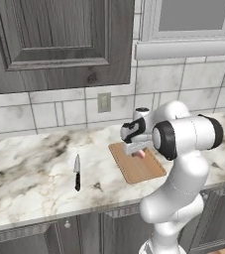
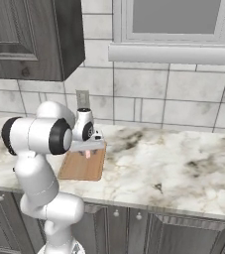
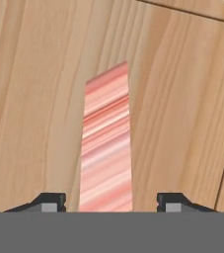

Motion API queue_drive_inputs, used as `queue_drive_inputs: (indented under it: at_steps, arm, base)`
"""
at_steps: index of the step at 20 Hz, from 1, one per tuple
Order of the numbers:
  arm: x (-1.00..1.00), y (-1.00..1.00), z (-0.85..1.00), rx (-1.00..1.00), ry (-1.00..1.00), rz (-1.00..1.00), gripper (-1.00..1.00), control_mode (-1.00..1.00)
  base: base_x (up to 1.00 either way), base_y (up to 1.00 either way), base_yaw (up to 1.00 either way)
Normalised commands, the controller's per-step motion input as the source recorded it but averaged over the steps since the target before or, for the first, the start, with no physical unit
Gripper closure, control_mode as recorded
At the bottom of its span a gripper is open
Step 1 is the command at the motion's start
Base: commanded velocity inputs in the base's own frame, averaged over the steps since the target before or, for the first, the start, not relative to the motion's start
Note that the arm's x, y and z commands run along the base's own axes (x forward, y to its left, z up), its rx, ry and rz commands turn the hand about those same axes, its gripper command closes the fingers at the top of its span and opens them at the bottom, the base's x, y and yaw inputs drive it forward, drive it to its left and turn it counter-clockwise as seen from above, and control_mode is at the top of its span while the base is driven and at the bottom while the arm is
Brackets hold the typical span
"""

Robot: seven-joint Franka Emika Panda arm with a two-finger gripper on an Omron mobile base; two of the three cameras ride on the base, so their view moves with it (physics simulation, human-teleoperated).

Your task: Retrieve the steak from the fridge and place it on the cutting board.

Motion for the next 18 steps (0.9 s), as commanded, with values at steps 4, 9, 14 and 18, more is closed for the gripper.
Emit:
queue_drive_inputs:
  at_steps: [4,9,14,18]
  arm:
    - [-0.24,0.0,0.58,0.0,0.0,0.0,-1.0,-1.0]
    - [-0.49,0.0,0.75,0.0,0.0,0.0,-1.0,-1.0]
    - [-0.69,-0.01,0.6,0.0,0.0,-0.03,-1.0,-1.0]
    - [-0.83,-0.03,0.52,0.0,0.0,-0.09,-1.0,-1.0]
  base:
    - [0.0,0.0,0.0]
    - [0.0,0.0,0.0]
    - [0.0,0.0,0.0]
    - [0.0,0.0,0.0]
